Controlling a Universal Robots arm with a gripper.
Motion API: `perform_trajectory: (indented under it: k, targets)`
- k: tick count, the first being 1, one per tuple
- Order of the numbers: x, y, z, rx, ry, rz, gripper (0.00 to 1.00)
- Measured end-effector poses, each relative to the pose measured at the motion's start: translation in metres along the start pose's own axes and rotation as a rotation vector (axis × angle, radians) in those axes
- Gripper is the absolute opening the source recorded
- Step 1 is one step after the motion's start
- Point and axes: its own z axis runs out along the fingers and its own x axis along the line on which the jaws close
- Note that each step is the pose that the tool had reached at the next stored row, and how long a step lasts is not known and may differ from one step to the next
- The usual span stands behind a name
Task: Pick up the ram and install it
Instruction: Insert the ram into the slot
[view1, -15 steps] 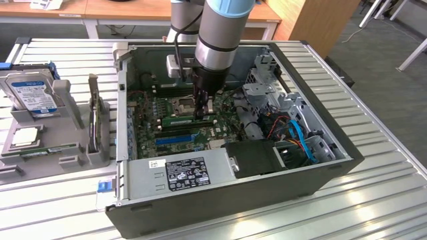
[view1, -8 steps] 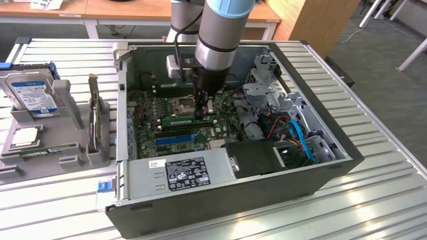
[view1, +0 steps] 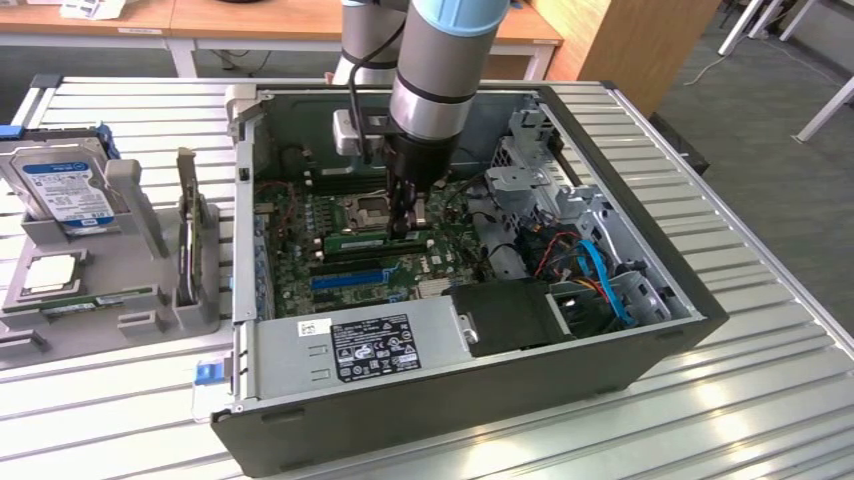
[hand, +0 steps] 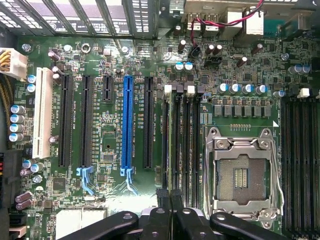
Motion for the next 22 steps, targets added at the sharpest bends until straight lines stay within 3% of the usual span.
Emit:
perform_trajectory:
  k: [22]
  targets:
    - [0.0011,0.0,0.0013,0.0,0.0001,0.0,0.12]
